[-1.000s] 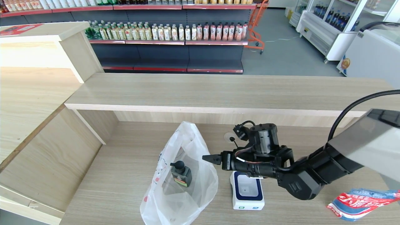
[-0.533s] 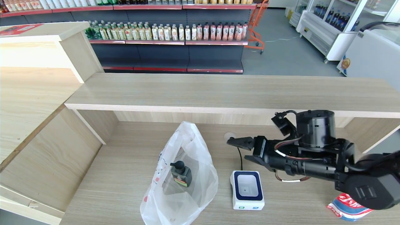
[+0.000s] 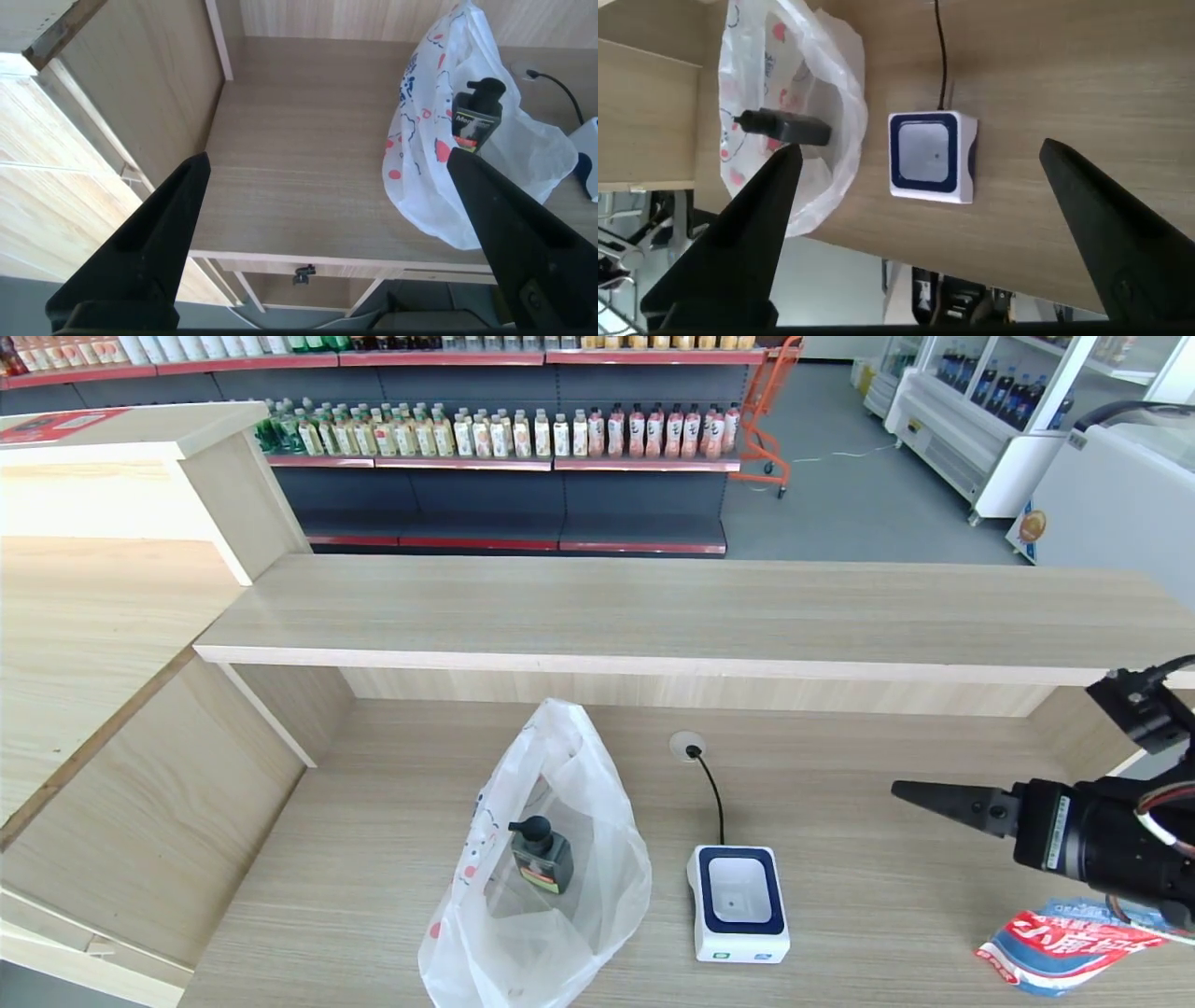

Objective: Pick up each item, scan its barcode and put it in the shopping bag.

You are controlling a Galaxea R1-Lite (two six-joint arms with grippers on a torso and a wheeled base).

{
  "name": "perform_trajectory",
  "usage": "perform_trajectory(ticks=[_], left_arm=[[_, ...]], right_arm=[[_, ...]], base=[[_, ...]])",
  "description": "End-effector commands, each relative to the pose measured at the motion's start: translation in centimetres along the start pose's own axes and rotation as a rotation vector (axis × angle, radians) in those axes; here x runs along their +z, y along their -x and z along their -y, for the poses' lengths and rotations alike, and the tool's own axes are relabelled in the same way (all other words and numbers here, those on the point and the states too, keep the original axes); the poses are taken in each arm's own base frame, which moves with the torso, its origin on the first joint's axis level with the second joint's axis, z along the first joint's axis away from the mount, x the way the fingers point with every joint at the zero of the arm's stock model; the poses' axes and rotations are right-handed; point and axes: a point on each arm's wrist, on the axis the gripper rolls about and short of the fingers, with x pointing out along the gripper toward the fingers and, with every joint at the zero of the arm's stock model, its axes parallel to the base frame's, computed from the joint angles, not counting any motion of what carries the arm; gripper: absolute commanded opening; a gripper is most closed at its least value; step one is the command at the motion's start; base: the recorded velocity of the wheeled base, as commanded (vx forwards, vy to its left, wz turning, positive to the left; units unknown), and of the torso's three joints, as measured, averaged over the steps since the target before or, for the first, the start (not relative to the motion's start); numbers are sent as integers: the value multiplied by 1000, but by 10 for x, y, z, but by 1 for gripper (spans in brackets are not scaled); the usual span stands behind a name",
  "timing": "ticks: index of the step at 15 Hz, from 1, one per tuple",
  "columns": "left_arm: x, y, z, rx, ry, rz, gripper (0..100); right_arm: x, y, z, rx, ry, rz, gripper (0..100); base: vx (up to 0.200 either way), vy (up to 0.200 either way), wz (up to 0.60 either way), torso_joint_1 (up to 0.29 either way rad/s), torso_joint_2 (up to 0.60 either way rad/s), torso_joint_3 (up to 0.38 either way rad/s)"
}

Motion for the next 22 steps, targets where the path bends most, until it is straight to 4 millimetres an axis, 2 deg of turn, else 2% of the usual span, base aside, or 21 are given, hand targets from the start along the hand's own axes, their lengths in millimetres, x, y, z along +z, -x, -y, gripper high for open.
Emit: perform_trajectory(ticks=[1, 5, 13, 16, 22], left_arm=[[0, 0, 0, 0, 0, 0, 100], [0, 0, 0, -1, 0, 0, 100], [0, 0, 0, 0, -2, 0, 100], [0, 0, 0, 0, -2, 0, 100], [0, 0, 0, 2, -5, 0, 100]], right_arm=[[4, 20, 5, -35, -15, 66, 100], [2, 22, 8, -57, -79, 42, 100], [-2, 27, 8, -70, -163, 18, 100], [-3, 35, 10, -98, -190, 28, 100], [-4, 55, 15, -163, -366, 66, 100]], base=[[0, 0, 0, 0, 0, 0], [0, 0, 0, 0, 0, 0], [-200, 0, 0, 5, 3, 2], [0, 0, 0, 0, 0, 0], [0, -200, 0, 6, -3, 3]])
